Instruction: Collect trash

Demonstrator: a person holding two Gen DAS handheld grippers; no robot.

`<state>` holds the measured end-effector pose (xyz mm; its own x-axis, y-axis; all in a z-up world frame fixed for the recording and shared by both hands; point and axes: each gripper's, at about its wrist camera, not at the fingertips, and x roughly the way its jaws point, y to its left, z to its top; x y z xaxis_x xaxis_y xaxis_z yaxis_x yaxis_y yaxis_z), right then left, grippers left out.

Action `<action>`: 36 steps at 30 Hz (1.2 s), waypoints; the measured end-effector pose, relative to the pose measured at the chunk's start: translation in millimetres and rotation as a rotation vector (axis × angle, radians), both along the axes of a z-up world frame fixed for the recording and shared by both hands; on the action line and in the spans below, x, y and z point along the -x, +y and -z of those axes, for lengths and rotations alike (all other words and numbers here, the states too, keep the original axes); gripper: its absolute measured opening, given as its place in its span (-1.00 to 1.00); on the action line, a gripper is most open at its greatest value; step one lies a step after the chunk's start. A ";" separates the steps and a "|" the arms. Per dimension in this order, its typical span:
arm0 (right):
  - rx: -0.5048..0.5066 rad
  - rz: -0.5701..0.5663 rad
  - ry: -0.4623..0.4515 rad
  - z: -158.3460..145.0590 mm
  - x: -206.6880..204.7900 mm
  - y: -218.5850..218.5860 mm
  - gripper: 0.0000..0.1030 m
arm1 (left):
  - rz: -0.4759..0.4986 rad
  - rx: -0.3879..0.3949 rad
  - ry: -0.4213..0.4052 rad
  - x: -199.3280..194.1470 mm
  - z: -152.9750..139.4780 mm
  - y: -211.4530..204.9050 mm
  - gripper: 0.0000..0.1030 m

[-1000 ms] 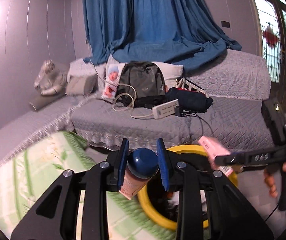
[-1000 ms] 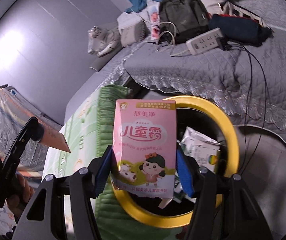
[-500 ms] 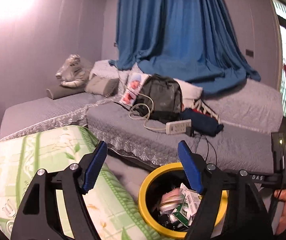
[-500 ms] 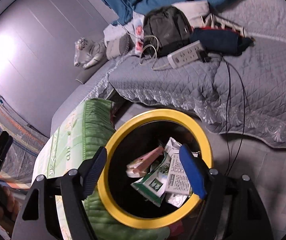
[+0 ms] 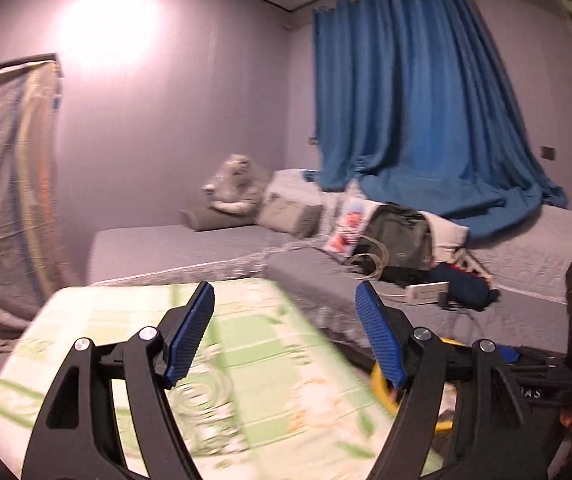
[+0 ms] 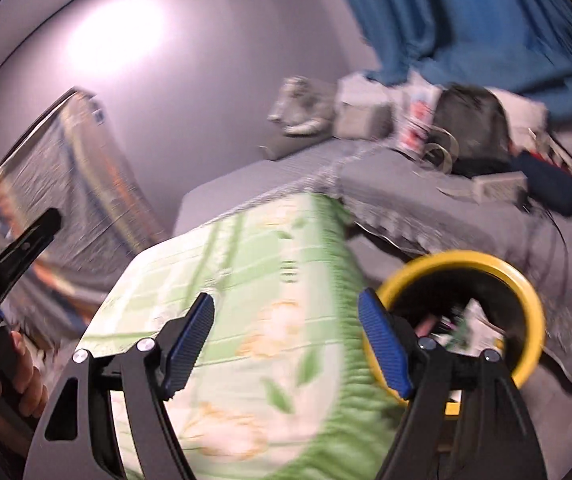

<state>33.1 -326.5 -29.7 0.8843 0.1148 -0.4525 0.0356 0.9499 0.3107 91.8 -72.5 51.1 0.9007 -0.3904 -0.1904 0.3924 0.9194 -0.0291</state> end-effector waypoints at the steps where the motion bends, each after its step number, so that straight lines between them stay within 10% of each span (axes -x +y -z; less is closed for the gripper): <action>1: 0.018 -0.028 -0.010 -0.7 -0.4 18.6 0.39 | -0.031 -0.001 0.000 5.0 2.6 13.7 0.35; 9: 0.193 -0.045 -0.071 9.9 2.5 120.7 0.61 | -0.307 -0.011 0.008 35.0 45.1 117.8 0.82; 16: 0.344 0.085 -0.107 48.0 7.1 154.7 0.85 | -0.458 0.013 0.026 49.1 83.6 159.7 0.84; 36: 0.356 0.118 -0.141 59.9 15.9 153.1 0.85 | -0.468 0.026 0.008 64.8 86.5 155.9 0.84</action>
